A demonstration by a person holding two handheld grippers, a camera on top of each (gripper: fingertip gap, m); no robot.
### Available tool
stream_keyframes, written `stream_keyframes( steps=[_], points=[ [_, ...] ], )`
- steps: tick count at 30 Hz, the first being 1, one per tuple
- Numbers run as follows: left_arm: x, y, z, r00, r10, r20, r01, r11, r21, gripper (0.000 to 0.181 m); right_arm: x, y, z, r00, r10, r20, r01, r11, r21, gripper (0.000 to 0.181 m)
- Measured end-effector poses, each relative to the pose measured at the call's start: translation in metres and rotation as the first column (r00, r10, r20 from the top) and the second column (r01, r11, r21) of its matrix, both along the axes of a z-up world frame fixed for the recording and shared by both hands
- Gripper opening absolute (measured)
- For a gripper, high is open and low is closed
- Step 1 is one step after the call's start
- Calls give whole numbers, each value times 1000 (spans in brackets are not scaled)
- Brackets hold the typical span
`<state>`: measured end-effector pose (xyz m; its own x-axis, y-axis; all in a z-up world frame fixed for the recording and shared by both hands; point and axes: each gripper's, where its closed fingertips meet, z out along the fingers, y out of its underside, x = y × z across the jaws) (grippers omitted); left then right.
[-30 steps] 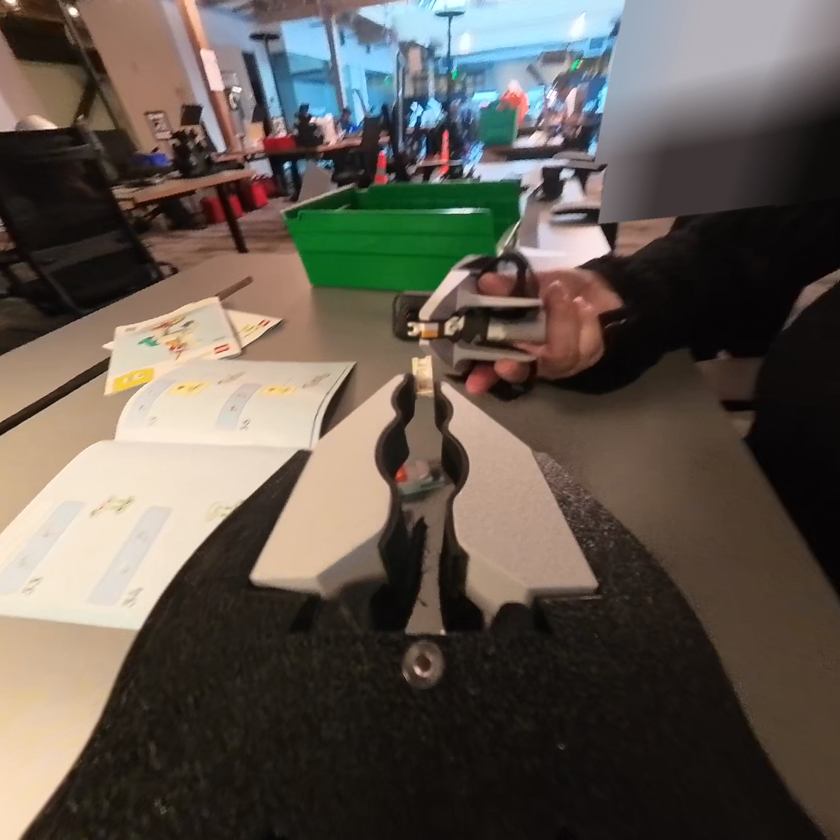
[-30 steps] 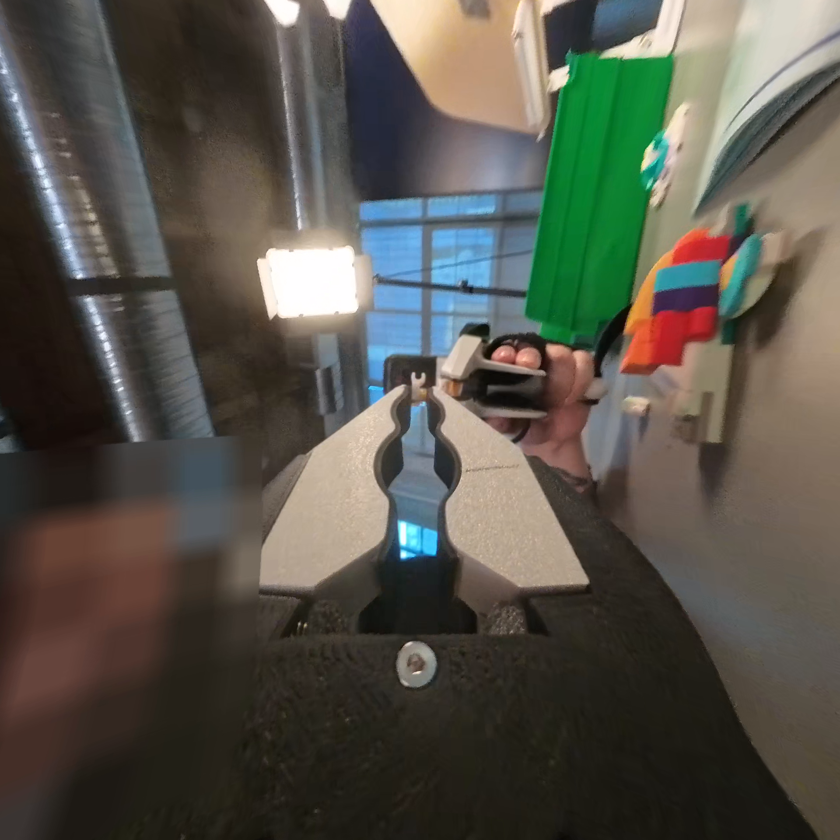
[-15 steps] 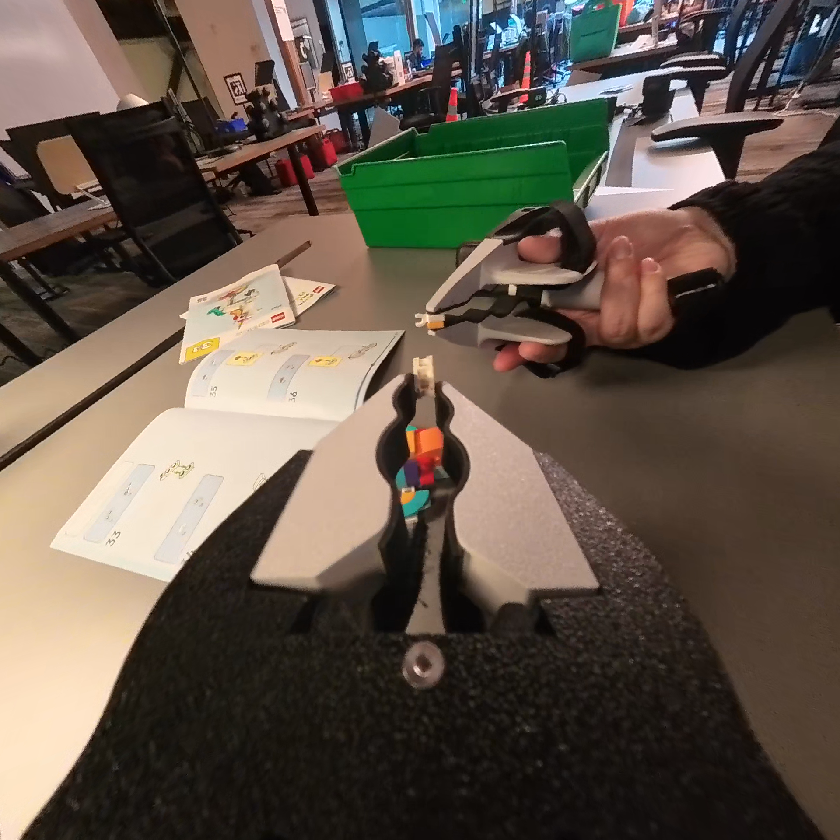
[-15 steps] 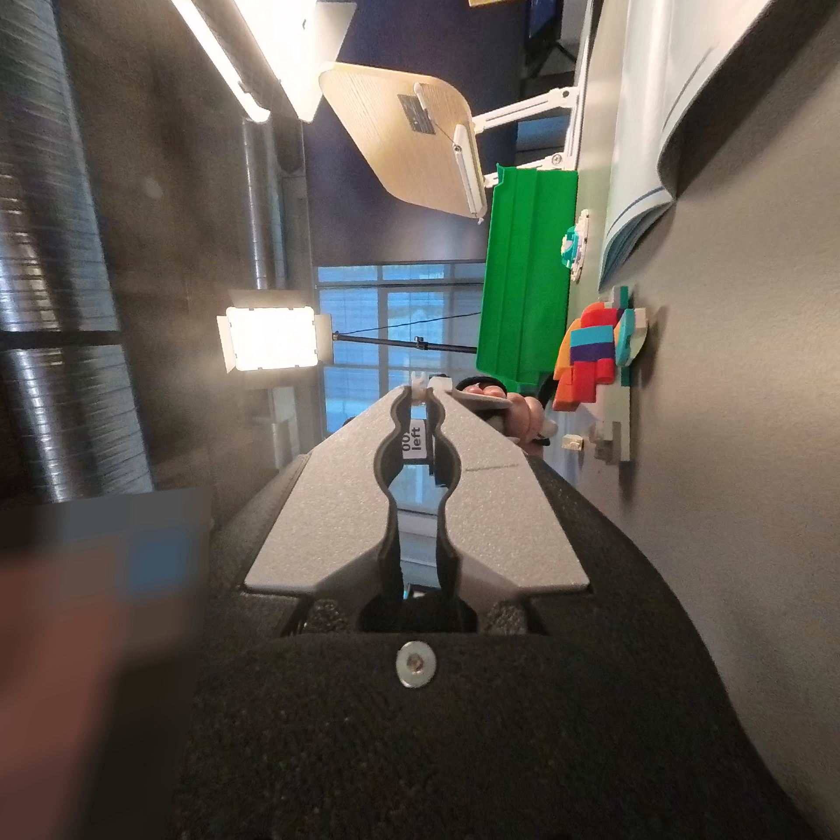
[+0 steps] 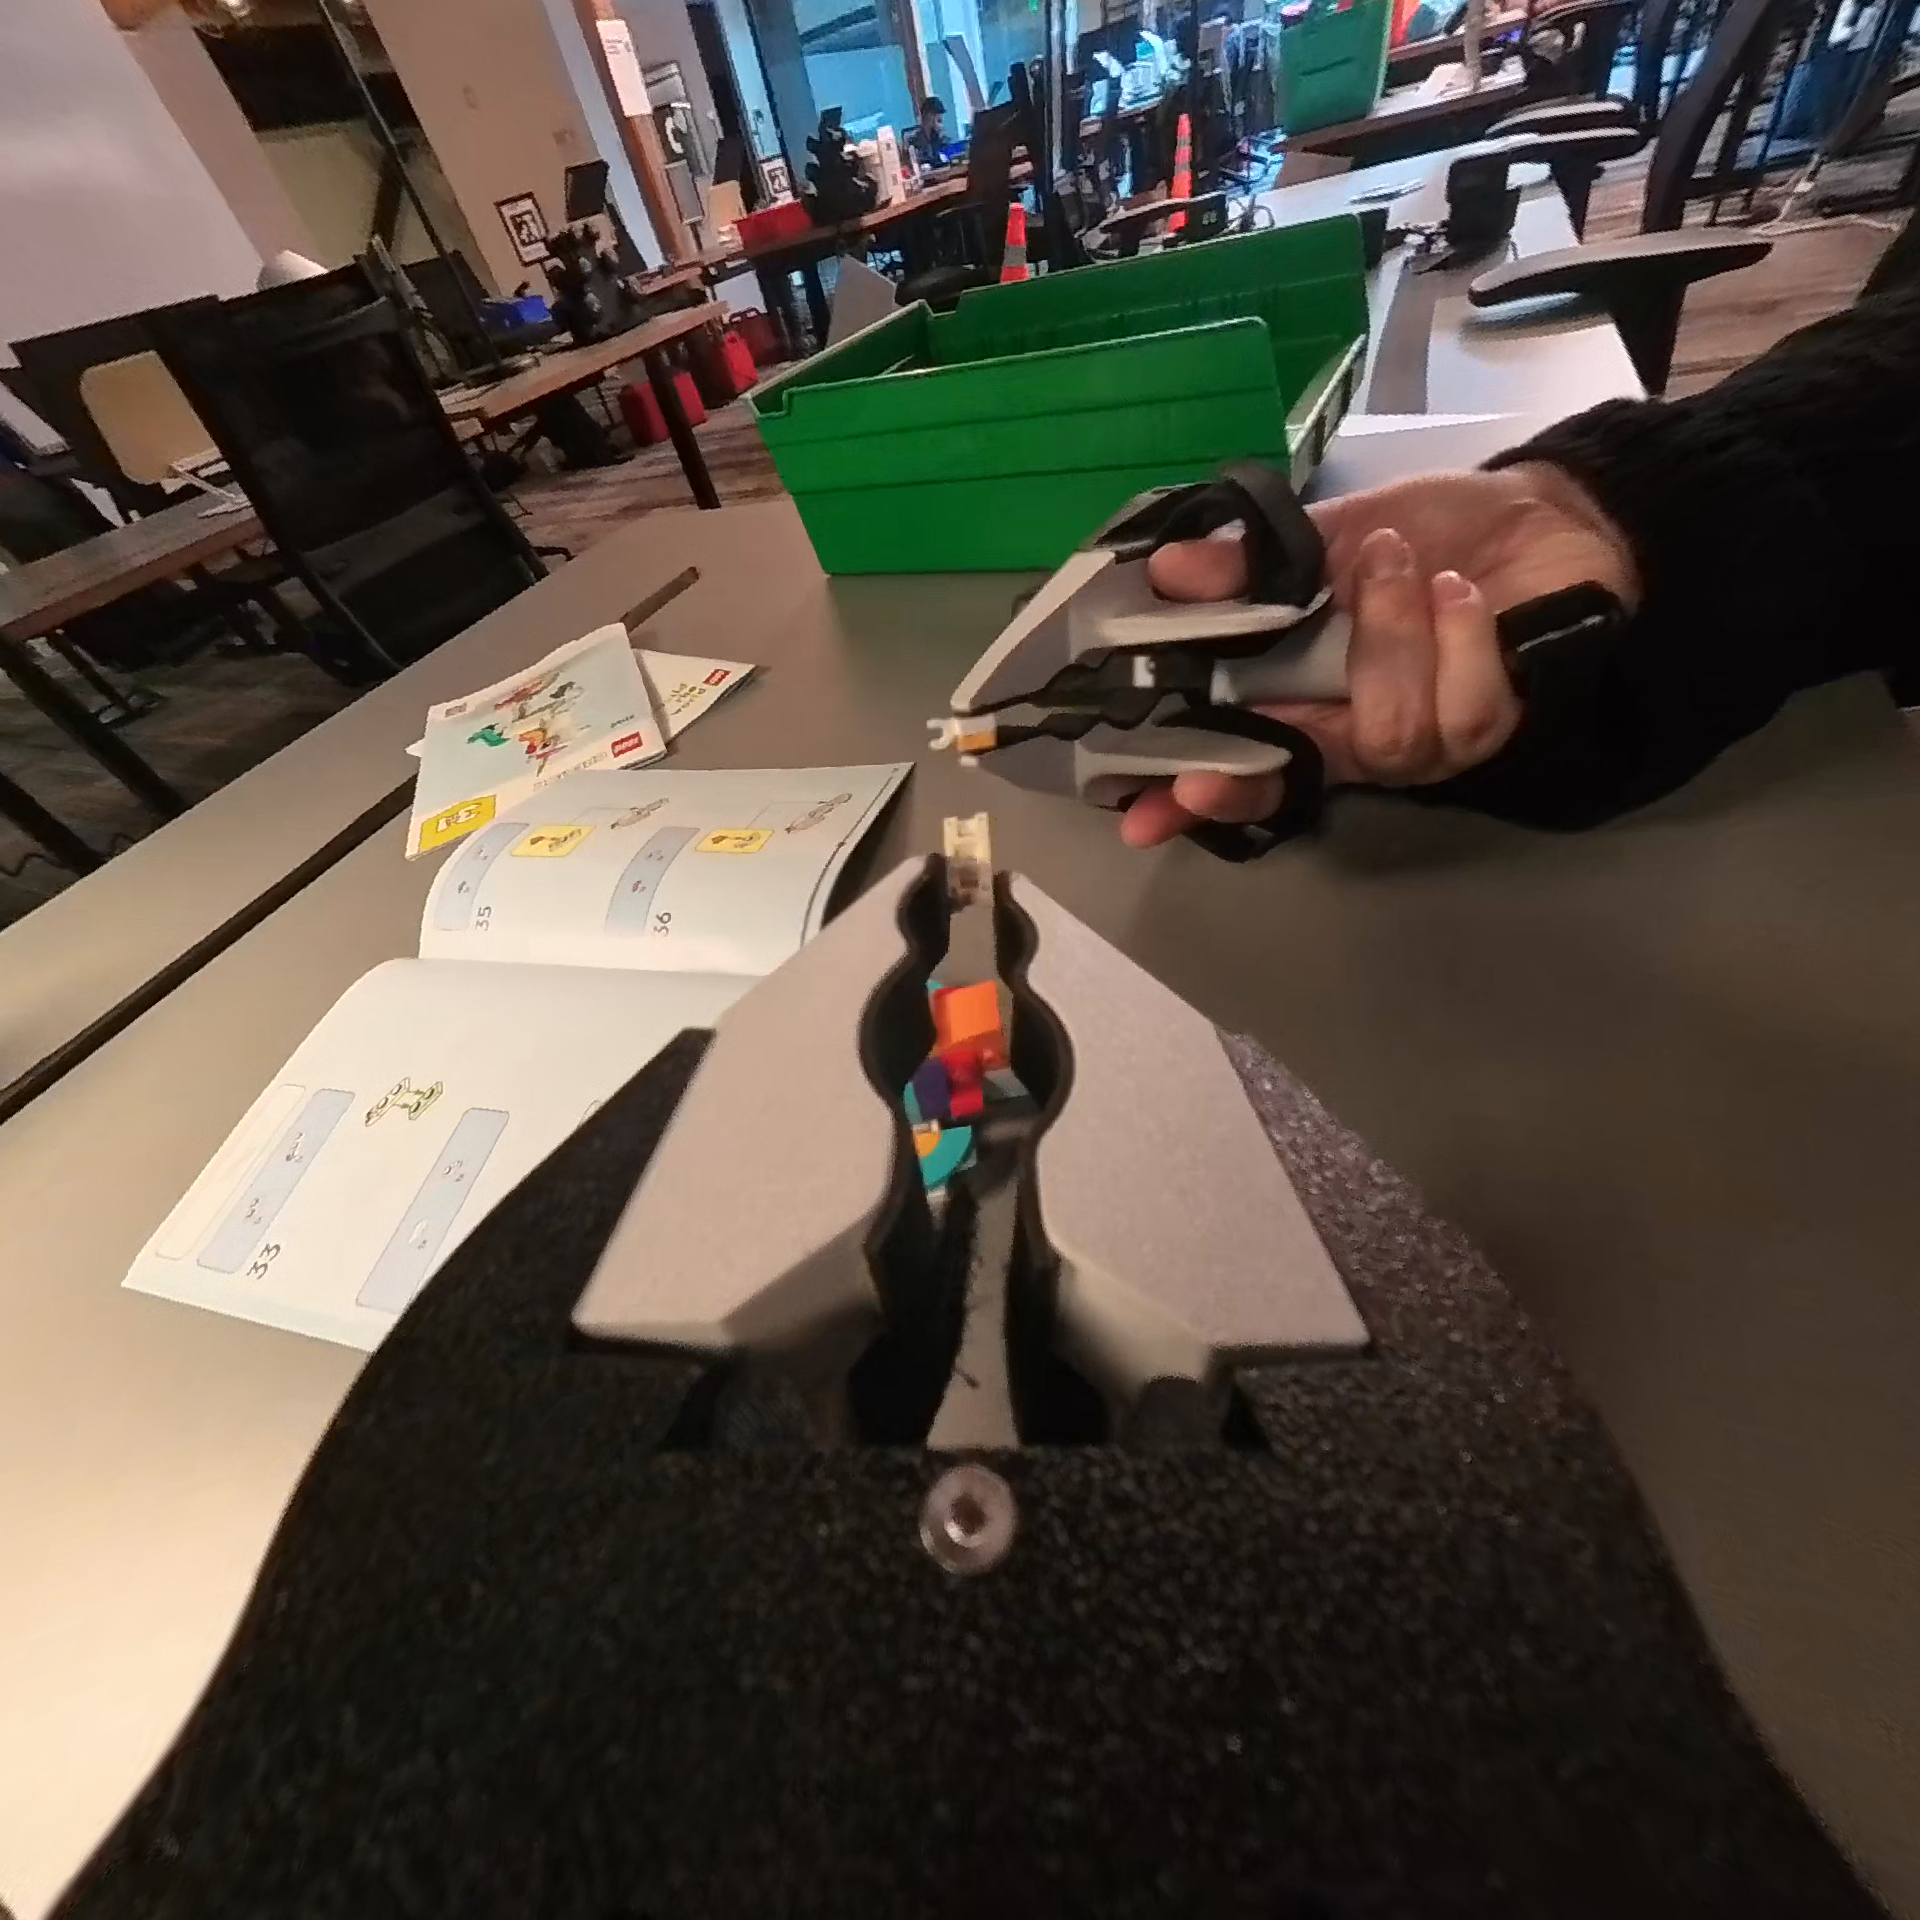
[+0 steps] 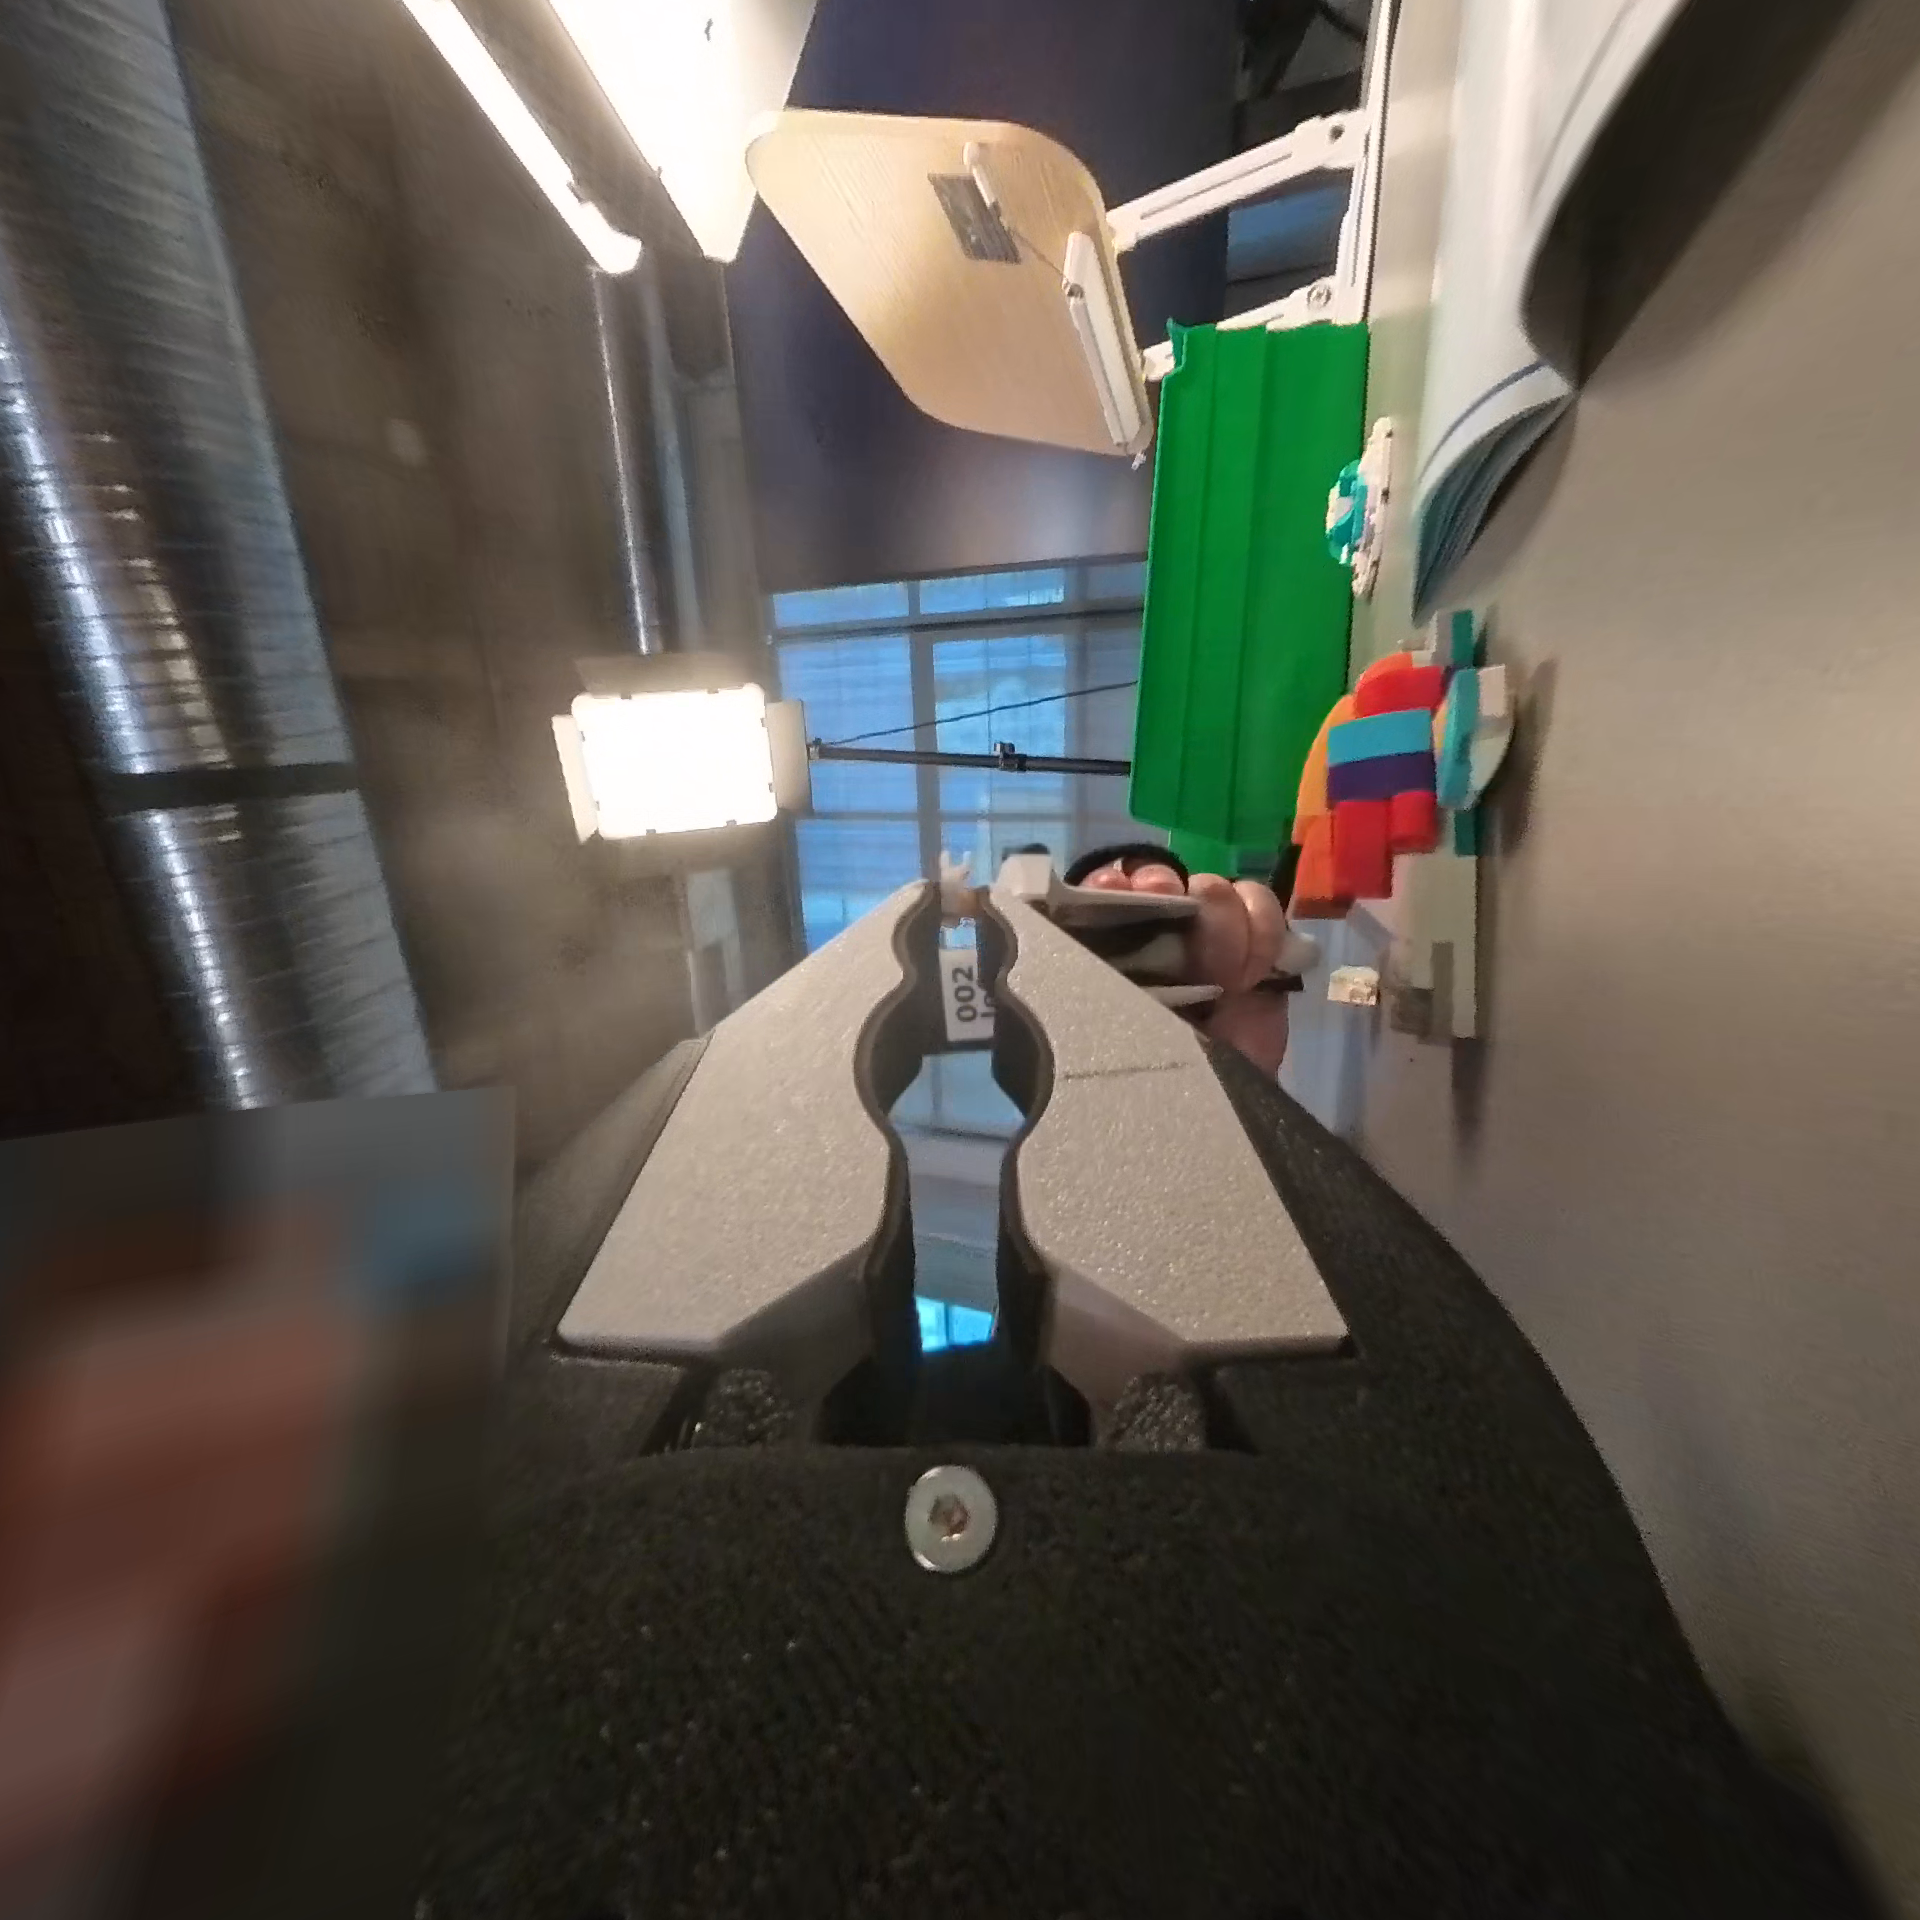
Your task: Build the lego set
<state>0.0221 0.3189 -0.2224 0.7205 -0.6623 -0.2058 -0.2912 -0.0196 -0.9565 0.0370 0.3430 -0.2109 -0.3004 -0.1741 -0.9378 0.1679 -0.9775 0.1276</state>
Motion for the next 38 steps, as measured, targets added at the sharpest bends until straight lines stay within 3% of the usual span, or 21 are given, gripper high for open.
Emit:
stream_keyframes(
  steps=[6, 10, 13, 18, 21, 23, 25, 28, 35, 38],
  points=[
    [0, -5, 6, 1000, -30, -5, 30, 999, 23, 5, 2, -16, 9, 985, 166, -50, -161, 983, 91, 4],
    [9, -16, 19, 995, -77, -65, 86, 985, 149, 5, 10, -35, 11, 964, 263, -25, -233, 890, 392, 4],
    [18, -27, 25, 974, -76, -212, 137, 948, 288, 5, 18, -51, 13, 956, 294, 16, -224, 694, 684, 4],
    [24, -30, 21, 853, 117, -509, 177, 853, 492, 6, 26, -59, 9, 980, 191, 54, -88, 173, 981, 4],
    [23, -30, 23, 726, 294, -622, 221, 756, 616, 6, 27, -54, 5, 995, 92, 33, -16, -179, 984, 4],
    [23, -31, 25, 631, 402, -664, 274, 685, 675, 6, 28, -53, 3, 999, 49, 1, 20, -419, 908, 4],
    [22, -31, 24, 551, 477, -685, 325, 634, 702, 5, 28, -53, 0, 1000, 13, -20, 24, -602, 798, 4],
    [21, -35, 27, 494, 554, -670, 378, 557, 739, 5, 26, -58, -2, 999, 0, -44, 30, -731, 682, 4],
    [32, -46, 25, 379, 657, -651, 527, 426, 736, 5, 26, -72, 9, 985, 33, -171, 121, -834, 538, 4],
    [41, -53, 32, 309, 742, -595, 609, 327, 723, 5, 27, -73, 15, 971, 48, -234, 147, -893, 426, 4]
  ],
)
